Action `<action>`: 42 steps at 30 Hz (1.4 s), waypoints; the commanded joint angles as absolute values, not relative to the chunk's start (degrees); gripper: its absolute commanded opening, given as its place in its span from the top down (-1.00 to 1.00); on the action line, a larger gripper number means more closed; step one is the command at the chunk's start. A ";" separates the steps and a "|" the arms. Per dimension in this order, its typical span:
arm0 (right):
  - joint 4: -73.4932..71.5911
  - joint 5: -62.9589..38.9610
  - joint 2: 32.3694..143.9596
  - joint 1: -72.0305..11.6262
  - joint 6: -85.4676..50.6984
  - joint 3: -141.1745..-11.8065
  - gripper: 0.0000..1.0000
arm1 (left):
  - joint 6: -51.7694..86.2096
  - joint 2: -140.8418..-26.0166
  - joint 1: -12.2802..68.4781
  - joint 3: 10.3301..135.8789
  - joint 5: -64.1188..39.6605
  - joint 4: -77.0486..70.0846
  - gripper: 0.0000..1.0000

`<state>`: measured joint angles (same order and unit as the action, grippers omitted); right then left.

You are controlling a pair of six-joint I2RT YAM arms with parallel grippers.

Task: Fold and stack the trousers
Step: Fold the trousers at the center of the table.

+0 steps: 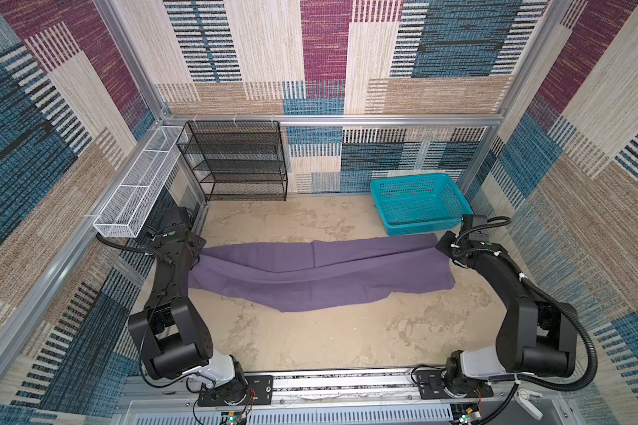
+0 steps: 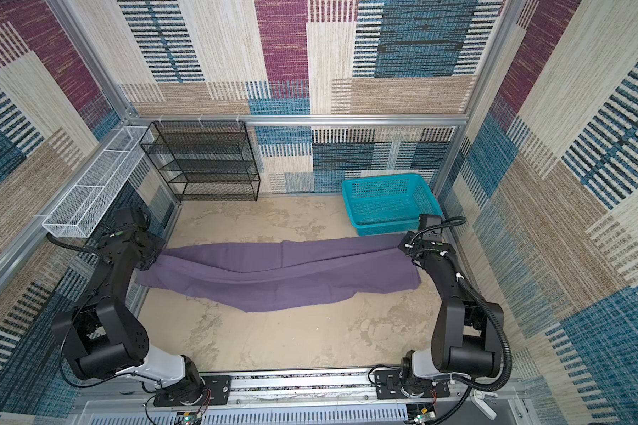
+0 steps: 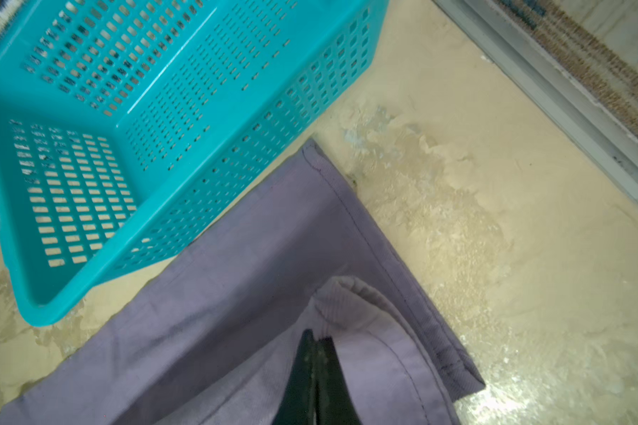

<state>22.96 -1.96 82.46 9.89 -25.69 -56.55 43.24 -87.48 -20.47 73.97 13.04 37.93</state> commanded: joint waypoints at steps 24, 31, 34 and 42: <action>9.70 -2.39 90.35 11.32 -28.21 -65.53 1.00 | 41.57 -93.89 -19.80 80.94 11.43 35.88 1.00; 9.14 -3.48 91.05 11.28 -28.40 -64.78 1.00 | 41.45 -95.40 -19.27 81.10 11.15 35.78 1.00; 8.66 -3.31 90.53 11.34 -28.48 -62.93 1.00 | 41.33 -96.29 -18.93 81.12 11.21 35.80 1.00; 8.52 -2.91 90.55 11.26 -27.86 -62.16 1.00 | 39.80 -100.62 -18.71 85.00 9.66 36.05 0.68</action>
